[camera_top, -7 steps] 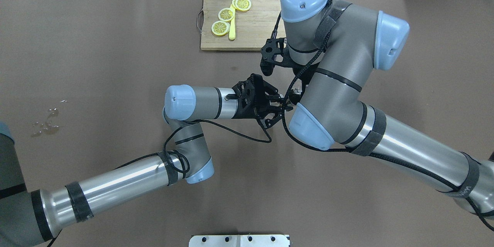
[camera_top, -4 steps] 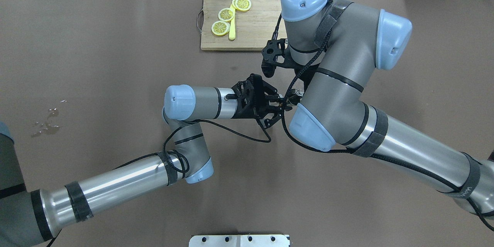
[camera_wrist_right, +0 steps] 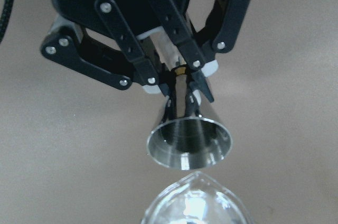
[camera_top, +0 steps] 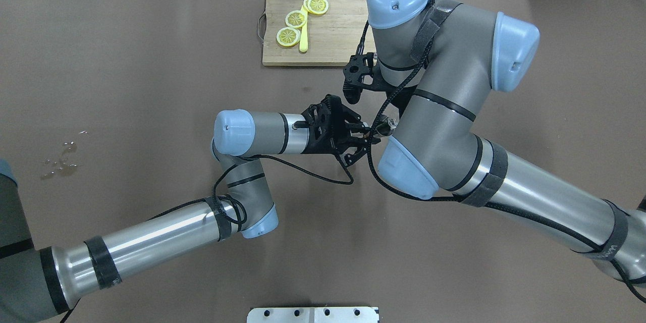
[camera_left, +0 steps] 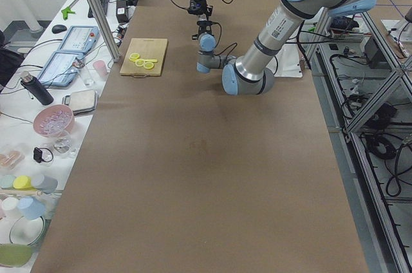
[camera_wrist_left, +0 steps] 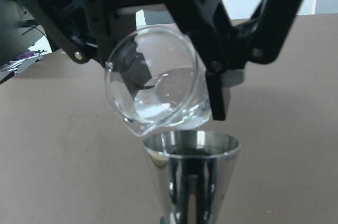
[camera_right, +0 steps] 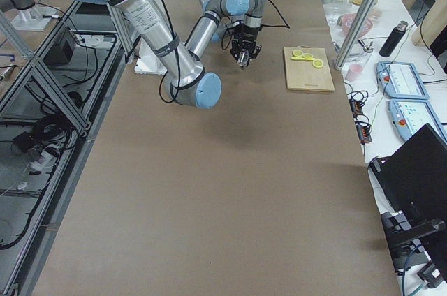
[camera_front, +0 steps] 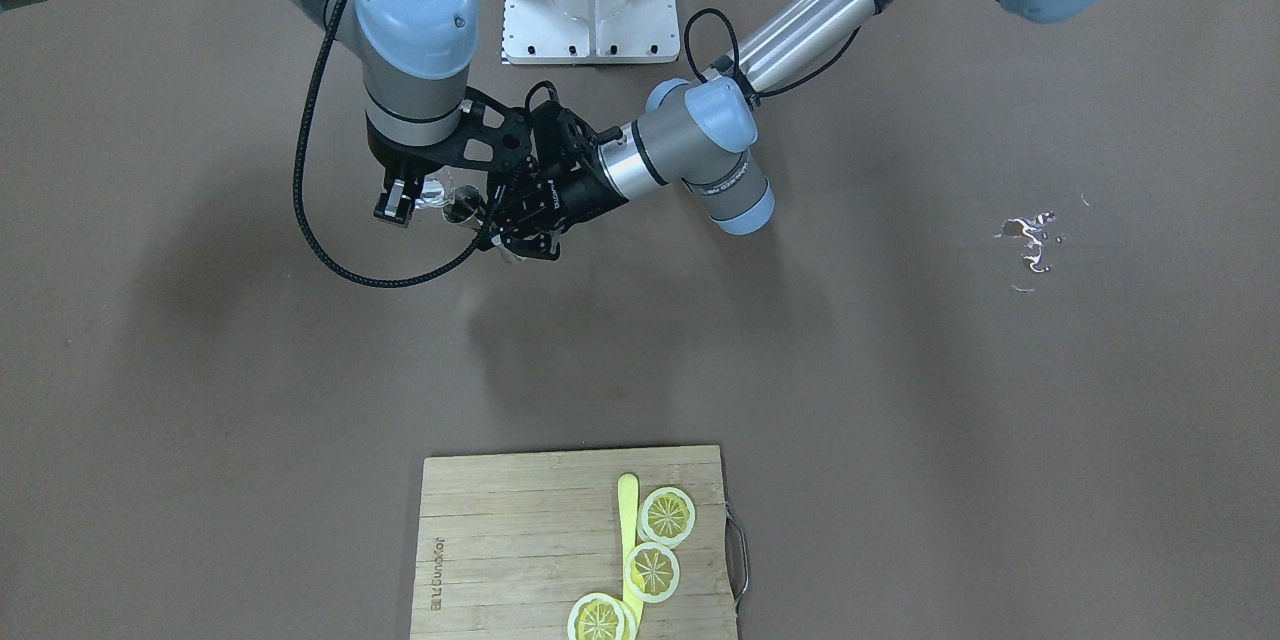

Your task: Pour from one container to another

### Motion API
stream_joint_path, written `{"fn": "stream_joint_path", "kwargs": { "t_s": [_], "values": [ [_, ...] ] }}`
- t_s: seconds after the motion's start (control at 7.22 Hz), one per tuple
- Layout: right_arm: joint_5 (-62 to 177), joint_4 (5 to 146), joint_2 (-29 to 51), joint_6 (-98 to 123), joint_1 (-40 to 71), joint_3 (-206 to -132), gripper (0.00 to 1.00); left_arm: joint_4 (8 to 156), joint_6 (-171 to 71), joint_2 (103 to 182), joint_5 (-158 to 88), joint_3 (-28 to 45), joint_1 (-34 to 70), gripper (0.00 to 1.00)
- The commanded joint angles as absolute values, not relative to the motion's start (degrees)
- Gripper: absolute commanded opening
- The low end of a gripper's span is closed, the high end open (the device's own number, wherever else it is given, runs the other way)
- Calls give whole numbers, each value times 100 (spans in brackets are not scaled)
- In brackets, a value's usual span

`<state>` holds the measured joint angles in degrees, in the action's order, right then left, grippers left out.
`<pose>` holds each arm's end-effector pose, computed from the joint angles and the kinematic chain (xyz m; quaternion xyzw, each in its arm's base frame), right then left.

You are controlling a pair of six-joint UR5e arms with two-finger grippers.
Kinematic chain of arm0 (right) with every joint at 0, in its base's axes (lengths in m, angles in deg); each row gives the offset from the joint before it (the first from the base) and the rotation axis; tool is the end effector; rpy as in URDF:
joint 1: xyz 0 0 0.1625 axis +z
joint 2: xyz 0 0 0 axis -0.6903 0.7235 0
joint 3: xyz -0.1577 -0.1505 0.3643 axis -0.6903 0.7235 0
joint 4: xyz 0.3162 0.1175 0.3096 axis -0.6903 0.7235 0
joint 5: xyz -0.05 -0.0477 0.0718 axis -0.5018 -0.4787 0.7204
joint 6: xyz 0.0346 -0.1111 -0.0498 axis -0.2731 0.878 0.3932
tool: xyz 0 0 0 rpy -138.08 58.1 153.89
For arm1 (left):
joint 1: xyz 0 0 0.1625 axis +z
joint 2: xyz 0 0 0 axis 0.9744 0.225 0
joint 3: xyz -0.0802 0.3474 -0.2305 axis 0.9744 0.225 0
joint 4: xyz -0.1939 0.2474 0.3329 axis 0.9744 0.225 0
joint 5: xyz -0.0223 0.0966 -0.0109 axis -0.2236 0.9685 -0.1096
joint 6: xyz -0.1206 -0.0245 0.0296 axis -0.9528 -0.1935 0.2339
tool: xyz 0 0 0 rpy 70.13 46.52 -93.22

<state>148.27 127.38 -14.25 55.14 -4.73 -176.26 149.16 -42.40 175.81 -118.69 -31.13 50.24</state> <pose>-0.4760 -0.4903 0.1826 0.0976 -0.2298 -0.6277 0.7373 0.7137 -0.4722 0.1795 0.6089 0.5243 0.3689 0.4673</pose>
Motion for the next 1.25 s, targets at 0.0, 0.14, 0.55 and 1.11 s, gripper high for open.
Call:
{"fn": "stream_joint_path", "kwargs": {
  "t_s": [0.0, 0.14, 0.55, 1.11],
  "values": [
    [14835, 12900, -1550, 5668, -515, -17516, 0, 14918, -4255, 17587, -11873, -3118, 5010, 0],
    [14835, 12980, -1690, 5695, -524, -17367, 0, 14918, -4255, 17578, -11873, -3118, 5010, 0],
    [14809, 13155, -1901, 5844, -542, -17086, 0, 14918, -4255, 17587, -11864, -3118, 5010, 0],
    [14748, 13411, -2008, 5941, -542, -16988, 0, 14918, -4255, 17587, -11873, -3118, 5019, 0]
  ]
}}
